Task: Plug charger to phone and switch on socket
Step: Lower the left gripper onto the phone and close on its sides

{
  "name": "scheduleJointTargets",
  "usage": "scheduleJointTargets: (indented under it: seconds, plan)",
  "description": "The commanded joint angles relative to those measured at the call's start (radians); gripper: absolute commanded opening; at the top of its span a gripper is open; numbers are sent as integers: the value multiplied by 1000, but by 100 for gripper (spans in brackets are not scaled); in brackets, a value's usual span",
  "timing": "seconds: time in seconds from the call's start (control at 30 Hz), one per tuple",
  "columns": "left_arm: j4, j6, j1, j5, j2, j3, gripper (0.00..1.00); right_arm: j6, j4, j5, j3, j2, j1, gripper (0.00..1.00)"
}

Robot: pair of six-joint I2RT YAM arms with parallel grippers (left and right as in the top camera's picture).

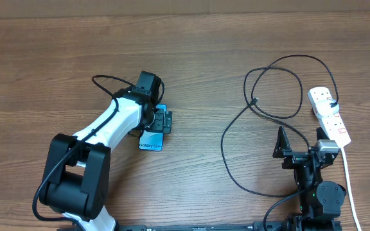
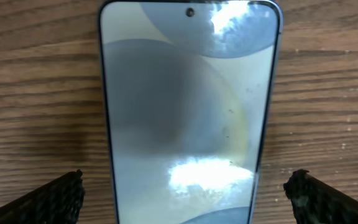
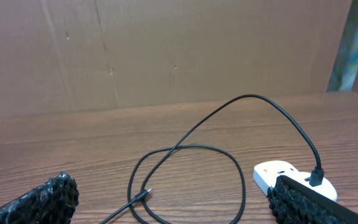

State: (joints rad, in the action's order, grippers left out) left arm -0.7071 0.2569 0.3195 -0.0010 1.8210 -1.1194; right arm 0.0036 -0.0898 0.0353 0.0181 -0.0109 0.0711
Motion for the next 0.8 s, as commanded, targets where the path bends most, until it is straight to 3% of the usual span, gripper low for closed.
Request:
scheduleJointTargets:
  seconds: [0.0,0.77]
  plan:
    - [0,13,2,31,17,-18,100,-1,6,-12,-10,8,-5,100]
    - [77,13,2,19,18,79,100,-1,6,-12,-10,8,-5,100]
